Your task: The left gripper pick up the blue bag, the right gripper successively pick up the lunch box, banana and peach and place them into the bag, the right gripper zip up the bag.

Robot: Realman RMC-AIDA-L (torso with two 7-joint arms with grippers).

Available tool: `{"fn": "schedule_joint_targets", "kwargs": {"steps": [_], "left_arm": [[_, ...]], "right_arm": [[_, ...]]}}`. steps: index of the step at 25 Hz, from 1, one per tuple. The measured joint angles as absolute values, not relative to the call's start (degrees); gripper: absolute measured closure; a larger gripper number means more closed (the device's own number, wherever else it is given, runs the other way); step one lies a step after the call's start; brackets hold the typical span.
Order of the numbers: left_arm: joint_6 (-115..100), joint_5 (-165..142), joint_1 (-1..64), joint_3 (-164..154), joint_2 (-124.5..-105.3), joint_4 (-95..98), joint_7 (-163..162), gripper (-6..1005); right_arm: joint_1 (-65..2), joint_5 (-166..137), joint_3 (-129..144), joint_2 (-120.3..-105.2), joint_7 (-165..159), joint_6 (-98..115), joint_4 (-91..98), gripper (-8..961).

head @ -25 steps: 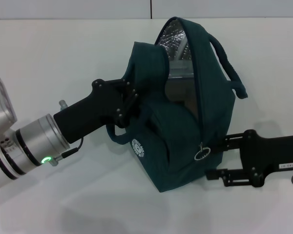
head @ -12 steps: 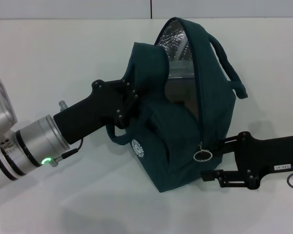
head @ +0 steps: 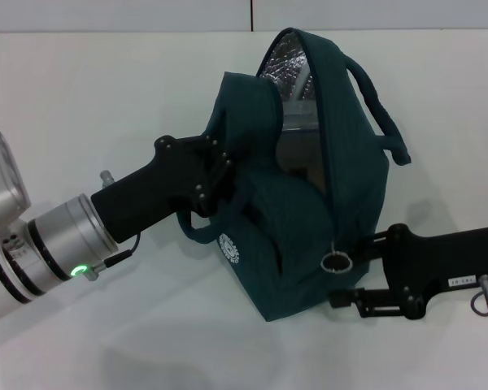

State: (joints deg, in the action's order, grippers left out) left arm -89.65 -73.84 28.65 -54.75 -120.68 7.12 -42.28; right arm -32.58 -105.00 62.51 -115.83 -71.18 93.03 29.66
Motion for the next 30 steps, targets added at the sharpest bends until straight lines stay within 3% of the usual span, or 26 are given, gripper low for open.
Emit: {"fn": "schedule_joint_targets", "kwargs": {"steps": [14,16,20,30], "left_arm": [[-89.7,-73.4,28.2,-54.7,-120.74,6.4,-40.0,954],[-89.9,-72.9,28.3,-54.6,-120.75,5.3,-38.6,954],[-90.1,-72.5,28.2,-54.5,-120.76,4.7,-37.8,954],[-90.7,-72.5,27.4,-54.5,-120.47,4.2,-38.2,626]], "right_arm": [[-31.4,-103.1,62.8,-115.98,-68.7,92.4,30.3,666],[-31.0,-101.6,62.9,-115.97,-67.2,92.9,30.3,859],[-30.1,-99.5,63.0,-115.9,-64.4,94.8,30.4,912],[-29.4,-96.1,63.0,-115.92,-61.6,95.8,30.5,938]]}}
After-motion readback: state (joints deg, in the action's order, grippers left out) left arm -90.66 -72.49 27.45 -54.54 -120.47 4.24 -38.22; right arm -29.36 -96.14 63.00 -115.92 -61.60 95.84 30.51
